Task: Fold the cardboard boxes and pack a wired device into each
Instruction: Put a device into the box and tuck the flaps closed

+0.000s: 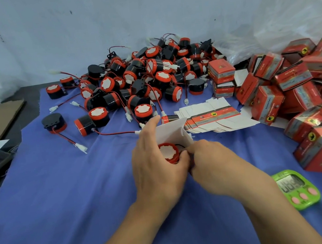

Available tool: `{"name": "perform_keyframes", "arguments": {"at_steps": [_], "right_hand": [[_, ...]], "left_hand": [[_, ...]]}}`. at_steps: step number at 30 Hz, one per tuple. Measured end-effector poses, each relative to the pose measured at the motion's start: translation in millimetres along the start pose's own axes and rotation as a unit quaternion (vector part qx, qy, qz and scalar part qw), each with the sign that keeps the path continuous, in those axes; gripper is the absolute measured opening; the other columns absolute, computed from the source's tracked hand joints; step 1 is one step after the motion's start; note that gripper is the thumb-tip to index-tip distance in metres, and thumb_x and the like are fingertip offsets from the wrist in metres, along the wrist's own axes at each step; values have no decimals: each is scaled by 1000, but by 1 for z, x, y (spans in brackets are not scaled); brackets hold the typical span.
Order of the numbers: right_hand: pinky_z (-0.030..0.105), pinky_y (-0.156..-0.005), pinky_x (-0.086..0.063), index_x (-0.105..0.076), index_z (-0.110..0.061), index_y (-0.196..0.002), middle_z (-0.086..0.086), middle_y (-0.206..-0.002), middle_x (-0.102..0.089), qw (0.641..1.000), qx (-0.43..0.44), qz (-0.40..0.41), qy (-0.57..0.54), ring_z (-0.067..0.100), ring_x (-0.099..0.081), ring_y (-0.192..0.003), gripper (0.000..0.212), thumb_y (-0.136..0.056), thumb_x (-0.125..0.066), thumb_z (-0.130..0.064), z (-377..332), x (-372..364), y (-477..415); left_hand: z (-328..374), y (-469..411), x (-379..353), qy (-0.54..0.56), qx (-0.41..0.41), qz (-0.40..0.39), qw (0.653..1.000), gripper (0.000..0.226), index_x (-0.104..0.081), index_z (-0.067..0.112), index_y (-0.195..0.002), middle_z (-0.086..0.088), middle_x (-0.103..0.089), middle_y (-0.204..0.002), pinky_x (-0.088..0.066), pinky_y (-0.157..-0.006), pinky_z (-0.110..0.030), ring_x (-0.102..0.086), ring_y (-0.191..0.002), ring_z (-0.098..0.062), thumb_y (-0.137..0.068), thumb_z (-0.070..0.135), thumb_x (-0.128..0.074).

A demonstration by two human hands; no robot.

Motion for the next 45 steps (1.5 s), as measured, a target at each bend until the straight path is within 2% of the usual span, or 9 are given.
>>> {"name": "perform_keyframes", "arguments": {"at_steps": [6, 12, 16, 20, 24, 31, 36, 41, 45], "right_hand": [[18, -49, -41, -81, -35, -100, -10, -96, -76, 975, 33, 38, -218, 7, -58, -63, 42, -89, -56, -3, 9, 14, -1], [29, -82, -62, -81, -16, -85, 2, -92, -81, 778, -24, 222, -587, 19, -74, -91, 37, -91, -55, 10, 35, 35, -3], [19, -84, -52, -75, -23, -118, -10, -104, -79, 855, -25, 114, -505, 0, -68, -95, 26, -98, -64, -11, 33, 9, -16], [11, -68, -49, -75, -18, -120, -12, -90, -77, 870, 33, 50, -490, -4, -66, -71, 27, -102, -58, -9, 25, -3, -24], [31, -93, -59, -70, -26, -126, -12, -113, -76, 895, 29, 52, -443, 6, -72, -100, 39, -91, -75, -10, 31, -8, -27], [46, -99, -57, -71, -26, -113, -5, -110, -76, 872, -3, 43, -488, 23, -71, -104, 51, -64, -84, -16, 31, -14, -36], [40, -85, -62, -71, -24, -92, -4, -90, -78, 848, -48, 53, -526, 23, -74, -95, 41, -62, -76, 4, 31, -23, -44], [49, -89, -60, -71, -14, -90, 8, -94, -79, 844, -48, 69, -529, 32, -74, -97, 14, -84, -74, -2, 35, -21, -45], [58, -91, -59, -74, -19, -83, 7, -95, -79, 858, -47, 79, -506, 32, -75, -97, 14, -76, -81, -9, 39, -18, -44]], "left_hand": [[-23, -6, -2, 101, 98, -35, 989, 105, -28, 46, -153, 27, -59, -125, -41, -79, 2, -56, -106, 11, -69, 35, -91], [-31, -9, -8, 120, 131, -53, 983, 91, -37, 52, -143, 25, -62, -120, -45, -76, -8, -59, -108, 4, -70, 33, -87], [-30, -9, -8, 123, 127, -50, 983, 78, -48, 47, -134, 28, -66, -114, -45, -73, -3, -59, -104, 11, -67, 35, -85], [-29, -10, -8, 139, 129, -58, 980, 65, -55, 47, -125, 32, -67, -105, -46, -69, -5, -62, -98, 11, -65, 41, -80], [-26, -9, -8, 138, 122, -74, 980, 54, -51, 59, -111, 45, -60, -105, -44, -68, -2, -59, -95, 17, -71, 41, -81], [-28, -15, -8, 190, 132, -168, 958, 60, -56, 50, -119, 29, -71, -110, -55, -83, -24, -66, -102, 5, -64, 35, -75], [-34, -29, 8, 369, 167, -301, 863, 53, -66, 18, -134, -4, -72, -130, -55, -89, -24, -68, -117, -16, -90, 17, -37], [-51, -35, 7, 324, 173, -281, 887, 34, -68, 19, -128, -1, -75, -124, -56, -88, -20, -70, -118, -18, -112, 18, -39], [-53, -33, 7, 280, 144, -268, 910, 34, -71, 26, -125, 3, -77, -121, -57, -91, -21, -71, -116, -17, -112, 27, -40]]}}
Point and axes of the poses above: each hand's wrist, its own y-axis away from the middle knuckle, its own x-axis out of the back of the hand, z = x × y, the point moved 4 cm from there along -y, towards the middle knuckle
